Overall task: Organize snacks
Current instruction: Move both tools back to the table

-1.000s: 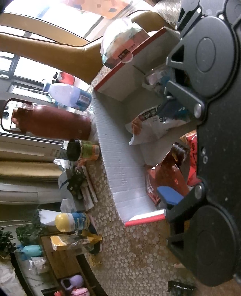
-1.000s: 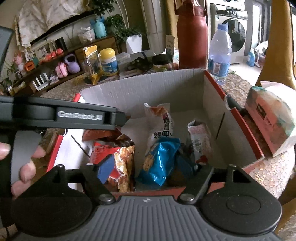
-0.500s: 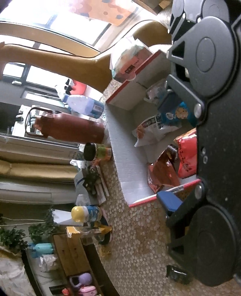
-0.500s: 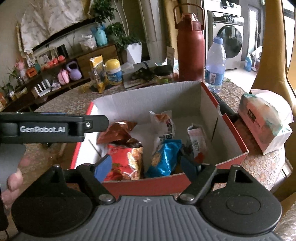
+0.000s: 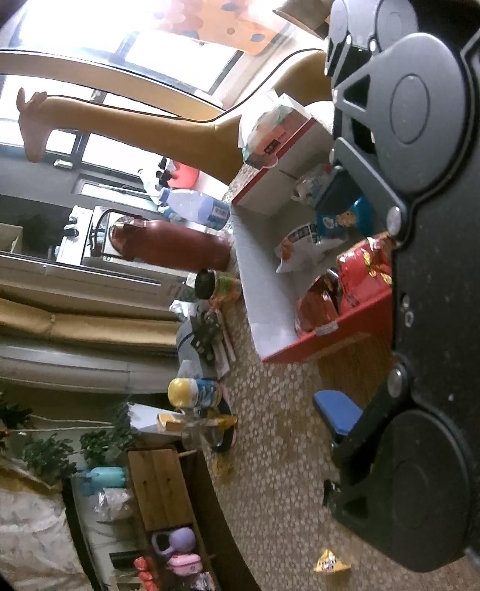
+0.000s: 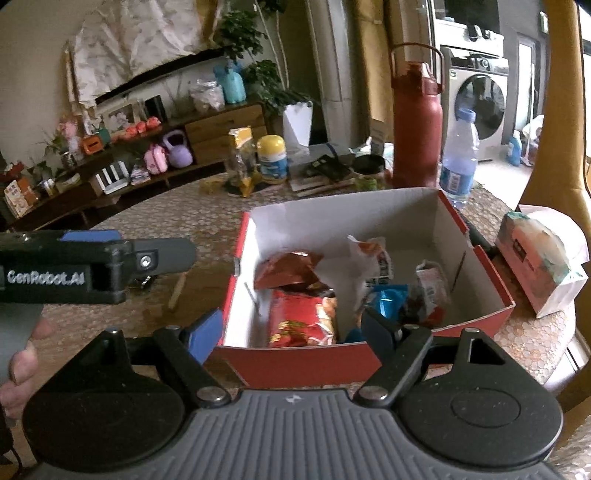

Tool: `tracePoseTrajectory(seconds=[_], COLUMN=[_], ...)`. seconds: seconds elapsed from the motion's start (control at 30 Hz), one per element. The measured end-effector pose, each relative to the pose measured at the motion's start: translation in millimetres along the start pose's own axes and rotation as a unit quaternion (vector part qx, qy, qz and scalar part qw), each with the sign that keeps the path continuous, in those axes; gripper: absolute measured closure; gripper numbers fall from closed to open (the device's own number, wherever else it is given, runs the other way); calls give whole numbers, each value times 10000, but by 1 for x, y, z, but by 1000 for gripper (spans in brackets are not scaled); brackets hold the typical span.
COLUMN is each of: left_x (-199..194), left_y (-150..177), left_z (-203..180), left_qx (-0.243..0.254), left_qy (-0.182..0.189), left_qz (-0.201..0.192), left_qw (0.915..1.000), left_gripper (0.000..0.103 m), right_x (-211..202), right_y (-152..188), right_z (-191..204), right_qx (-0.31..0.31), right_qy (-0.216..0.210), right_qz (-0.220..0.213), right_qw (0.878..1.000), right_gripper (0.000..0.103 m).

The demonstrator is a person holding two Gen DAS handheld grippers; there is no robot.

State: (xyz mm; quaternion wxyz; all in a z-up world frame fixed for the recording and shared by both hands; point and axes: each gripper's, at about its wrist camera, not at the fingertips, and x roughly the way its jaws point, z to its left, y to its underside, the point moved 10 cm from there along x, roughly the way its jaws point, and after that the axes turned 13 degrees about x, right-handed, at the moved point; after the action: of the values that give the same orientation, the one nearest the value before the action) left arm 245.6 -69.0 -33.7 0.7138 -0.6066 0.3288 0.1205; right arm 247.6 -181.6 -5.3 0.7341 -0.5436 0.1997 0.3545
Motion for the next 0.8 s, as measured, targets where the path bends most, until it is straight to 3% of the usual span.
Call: tracePoseTrajectory(seconds=[0.3, 0.43, 0.8], left_x=[-41, -55, -65], left_y=[21, 32, 74], left_z=[31, 50, 140], left_qx=[-38, -142, -571], left_qy=[-283, -433, -1084], left_qz=[-195, -254, -14], left_qw=[9994, 9986, 9925], left_gripper=[0, 0, 0], right_x=[-8, -5, 36], right_y=[10, 16, 38], right_z=[38, 56, 104], right_qx=[-23, -55, -300], right_qy=[-384, -492, -793], right_qz=[-48, -92, 131], right_qw=[9992, 9987, 9963], right_gripper=[18, 8, 8])
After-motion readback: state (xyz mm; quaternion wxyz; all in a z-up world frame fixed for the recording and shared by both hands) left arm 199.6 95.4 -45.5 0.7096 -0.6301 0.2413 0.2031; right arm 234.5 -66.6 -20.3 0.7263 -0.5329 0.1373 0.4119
